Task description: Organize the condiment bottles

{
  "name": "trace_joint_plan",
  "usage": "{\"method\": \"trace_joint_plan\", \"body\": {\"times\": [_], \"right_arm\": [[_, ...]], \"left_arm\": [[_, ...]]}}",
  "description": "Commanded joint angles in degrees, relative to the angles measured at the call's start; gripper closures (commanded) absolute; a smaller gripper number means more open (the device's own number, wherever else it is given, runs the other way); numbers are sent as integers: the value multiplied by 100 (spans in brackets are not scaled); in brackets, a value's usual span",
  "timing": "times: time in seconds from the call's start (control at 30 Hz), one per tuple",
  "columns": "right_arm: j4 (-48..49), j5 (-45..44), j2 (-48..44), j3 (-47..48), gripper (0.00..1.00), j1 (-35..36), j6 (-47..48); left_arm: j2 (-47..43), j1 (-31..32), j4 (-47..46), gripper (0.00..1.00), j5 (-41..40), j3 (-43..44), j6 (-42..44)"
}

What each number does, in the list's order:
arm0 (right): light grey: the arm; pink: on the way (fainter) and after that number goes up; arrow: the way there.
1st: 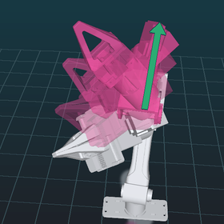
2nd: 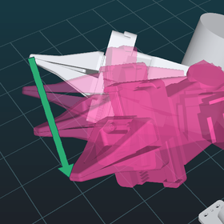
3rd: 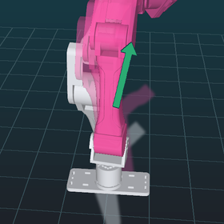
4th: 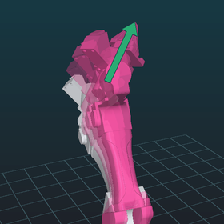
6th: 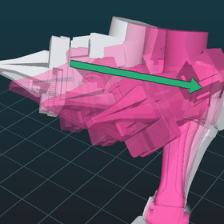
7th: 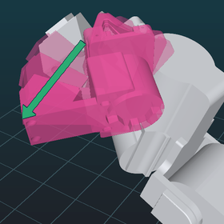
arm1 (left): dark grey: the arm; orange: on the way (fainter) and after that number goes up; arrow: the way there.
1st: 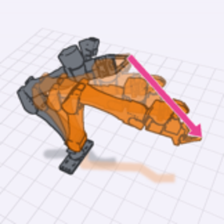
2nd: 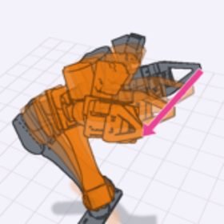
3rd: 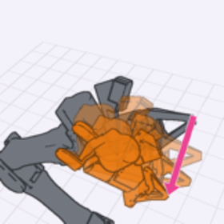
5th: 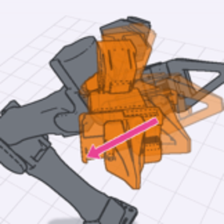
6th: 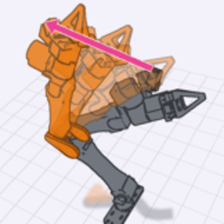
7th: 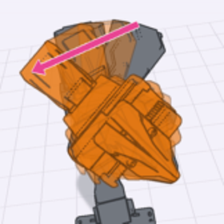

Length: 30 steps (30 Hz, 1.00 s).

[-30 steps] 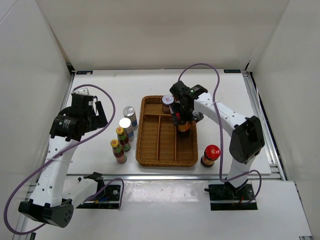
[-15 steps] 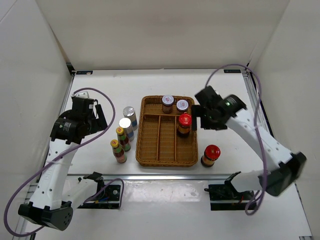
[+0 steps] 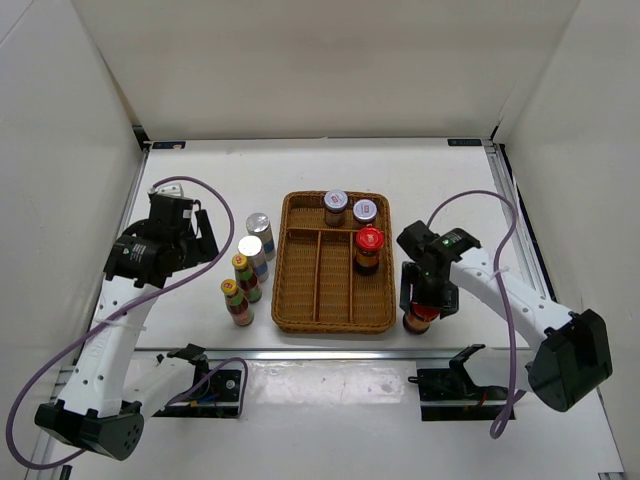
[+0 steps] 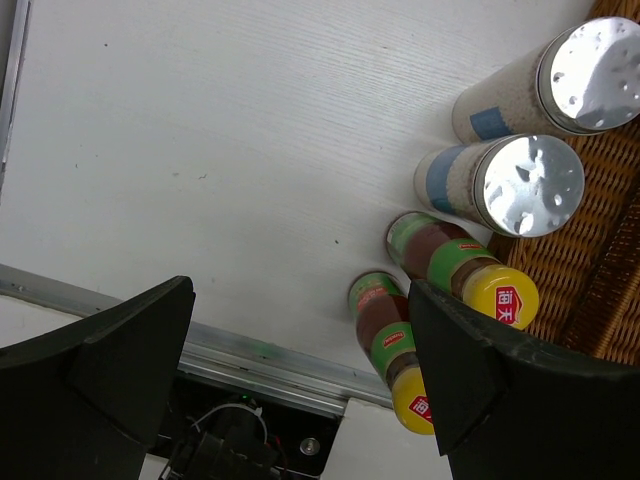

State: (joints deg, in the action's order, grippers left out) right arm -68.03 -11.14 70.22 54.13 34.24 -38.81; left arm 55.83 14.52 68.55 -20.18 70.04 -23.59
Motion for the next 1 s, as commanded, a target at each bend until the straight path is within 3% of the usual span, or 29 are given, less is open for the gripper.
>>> {"method": "trace_joint_plan", "body": {"times": [0.0,0.03,0.2,0.23,0.33,0.67,0.97], "right_arm": [[264,41,45,1,25,-49,-162],[264,41,114,62,37,-49,-162],[-279,41,-7,589,72,-102,-162],[-403,41,-8,903,85,-102,-162],[-720,111,-148,1371,100,-31,-154],[-712,279,167,2918,100,856,268],[-132,156,1265,3043,100,1059,716]], "left_arm": [[-37,33,-44,1,-47,-8,-49],[-37,33,-44,1,-47,-8,-49],[-37,33,-44,1,-170,-8,13],[-90,33,-44,1,-231,-8,13],[-90,33,-44,1,-232,-8,13],[-143,33,-44,1,-232,-113,13],[-143,33,-44,1,-232,-113,13]]}}
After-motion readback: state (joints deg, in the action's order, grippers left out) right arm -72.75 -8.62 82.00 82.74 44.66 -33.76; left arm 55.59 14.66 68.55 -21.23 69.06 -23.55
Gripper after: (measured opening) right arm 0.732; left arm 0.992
